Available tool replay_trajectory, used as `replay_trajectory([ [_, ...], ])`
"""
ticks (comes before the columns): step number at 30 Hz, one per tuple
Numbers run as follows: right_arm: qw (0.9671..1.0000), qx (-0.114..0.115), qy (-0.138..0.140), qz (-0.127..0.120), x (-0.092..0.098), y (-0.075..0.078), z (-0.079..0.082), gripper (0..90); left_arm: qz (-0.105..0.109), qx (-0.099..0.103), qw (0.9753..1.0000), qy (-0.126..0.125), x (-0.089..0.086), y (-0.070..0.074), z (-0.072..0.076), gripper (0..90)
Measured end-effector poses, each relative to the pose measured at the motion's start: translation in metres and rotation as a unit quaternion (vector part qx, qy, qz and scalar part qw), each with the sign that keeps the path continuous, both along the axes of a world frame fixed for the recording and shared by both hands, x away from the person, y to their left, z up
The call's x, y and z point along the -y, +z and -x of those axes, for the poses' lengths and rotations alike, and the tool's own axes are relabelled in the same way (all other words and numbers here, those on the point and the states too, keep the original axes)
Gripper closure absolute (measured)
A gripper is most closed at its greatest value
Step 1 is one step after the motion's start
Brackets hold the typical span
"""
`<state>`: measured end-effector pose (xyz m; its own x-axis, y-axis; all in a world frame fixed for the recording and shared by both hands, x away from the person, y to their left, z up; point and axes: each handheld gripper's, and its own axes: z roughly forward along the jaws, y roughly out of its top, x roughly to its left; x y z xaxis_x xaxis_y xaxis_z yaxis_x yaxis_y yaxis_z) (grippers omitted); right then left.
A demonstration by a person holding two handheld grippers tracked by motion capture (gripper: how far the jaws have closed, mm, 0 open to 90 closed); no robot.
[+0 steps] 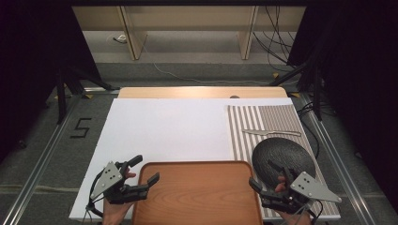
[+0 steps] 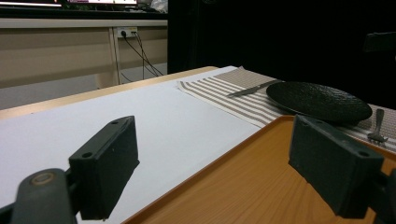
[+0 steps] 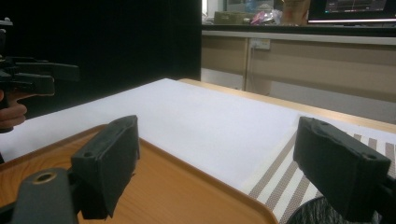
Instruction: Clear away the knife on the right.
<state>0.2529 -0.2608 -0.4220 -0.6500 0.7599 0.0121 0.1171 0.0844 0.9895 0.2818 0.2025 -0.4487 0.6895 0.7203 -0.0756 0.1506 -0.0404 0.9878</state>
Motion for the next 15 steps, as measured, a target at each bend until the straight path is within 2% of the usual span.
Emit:
replay_trajectory([
  [11, 1.0, 0.001, 0.001, -0.001, 0.0024, 0.0021, -0.0011, 16.7, -0.004, 0.003, 1.0, 0.002, 0.0009, 0.0002, 0.0011, 15.7],
  [15, 0.9999, 0.005, -0.007, 0.006, 0.0073, 0.0062, -0.002, 16.6, -0.004, 0.004, 1.0, 0.003, 0.0007, 0.0002, 0.0012, 15.6],
])
